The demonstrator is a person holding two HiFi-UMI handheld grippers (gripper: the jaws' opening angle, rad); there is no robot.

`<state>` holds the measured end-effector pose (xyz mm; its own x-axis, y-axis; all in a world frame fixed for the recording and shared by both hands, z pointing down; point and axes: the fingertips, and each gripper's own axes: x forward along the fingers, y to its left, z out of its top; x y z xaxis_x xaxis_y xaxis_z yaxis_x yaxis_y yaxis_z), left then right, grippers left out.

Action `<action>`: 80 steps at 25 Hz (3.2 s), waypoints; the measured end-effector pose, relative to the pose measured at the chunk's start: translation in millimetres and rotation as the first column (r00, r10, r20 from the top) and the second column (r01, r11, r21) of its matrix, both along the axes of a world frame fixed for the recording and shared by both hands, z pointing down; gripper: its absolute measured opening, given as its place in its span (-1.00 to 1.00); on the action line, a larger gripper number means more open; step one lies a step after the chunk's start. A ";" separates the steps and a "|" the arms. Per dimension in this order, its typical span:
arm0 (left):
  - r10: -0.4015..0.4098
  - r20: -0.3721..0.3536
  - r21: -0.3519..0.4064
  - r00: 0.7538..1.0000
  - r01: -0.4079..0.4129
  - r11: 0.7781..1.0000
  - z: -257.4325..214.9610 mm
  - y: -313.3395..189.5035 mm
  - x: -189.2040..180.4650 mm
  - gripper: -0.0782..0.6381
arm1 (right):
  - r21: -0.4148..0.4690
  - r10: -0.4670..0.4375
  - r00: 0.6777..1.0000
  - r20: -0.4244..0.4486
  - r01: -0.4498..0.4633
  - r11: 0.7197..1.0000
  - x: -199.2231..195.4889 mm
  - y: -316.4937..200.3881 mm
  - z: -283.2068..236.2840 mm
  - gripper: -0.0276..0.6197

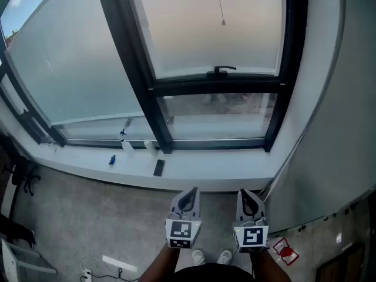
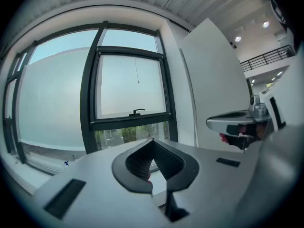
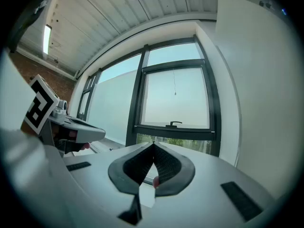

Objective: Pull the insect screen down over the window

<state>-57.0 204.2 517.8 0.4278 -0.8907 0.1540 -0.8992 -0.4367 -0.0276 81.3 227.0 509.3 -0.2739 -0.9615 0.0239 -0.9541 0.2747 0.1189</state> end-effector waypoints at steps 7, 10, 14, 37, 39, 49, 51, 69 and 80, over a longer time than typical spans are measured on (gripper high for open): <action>0.038 0.020 0.004 0.999 -0.038 0.999 3.5 9.7 -9.8 -0.78 | -0.004 0.008 1.000 0.005 -0.008 1.000 -10.6 7.0 -0.9 -0.91; 0.072 0.030 0.004 0.997 -0.073 0.997 4.8 19.1 -5.2 -0.78 | -0.006 0.012 1.000 -0.001 -0.012 1.000 -14.8 12.6 1.1 -0.91; 0.083 0.010 0.011 0.996 -0.083 0.996 1.6 28.2 -1.4 -0.78 | 0.008 -0.002 1.000 0.004 0.002 1.000 -21.8 18.1 -0.4 -0.91; 0.059 0.038 0.009 0.998 -0.060 0.998 3.7 45.5 -16.0 -0.78 | -0.001 -0.016 1.000 0.010 0.016 1.000 -32.7 26.5 -0.5 -0.91; 0.049 0.033 0.005 0.998 -0.050 0.999 4.4 44.7 -19.4 -0.78 | 0.000 -0.018 1.000 0.009 0.018 1.000 -33.6 27.2 -1.2 -0.91; 0.023 0.035 -0.002 0.999 -0.023 1.000 9.4 38.6 -18.4 -0.78 | -0.015 -0.028 1.000 -0.001 0.028 1.000 -27.5 23.9 5.2 -0.91; 0.017 0.040 -0.006 0.999 -0.017 1.000 11.2 36.7 -17.3 -0.78 | -0.015 -0.030 1.000 0.003 0.030 0.999 -25.3 21.8 6.8 -0.91; -0.019 0.051 -0.013 0.999 0.020 1.000 23.5 20.4 18.3 -0.78 | -0.031 -0.051 0.999 0.018 0.052 0.998 11.5 -1.2 20.8 -0.91; 0.006 0.013 -0.037 1.000 -0.006 0.999 25.6 -28.8 15.1 -0.78 | -0.013 -0.055 0.998 -0.001 0.055 0.998 -2.0 -44.8 18.7 -0.91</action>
<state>-41.9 175.4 543.4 0.4310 -0.8816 0.1924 -0.8961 -0.4432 -0.0235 79.2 182.2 527.9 -0.3264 -0.9445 0.0372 -0.9373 0.3285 0.1165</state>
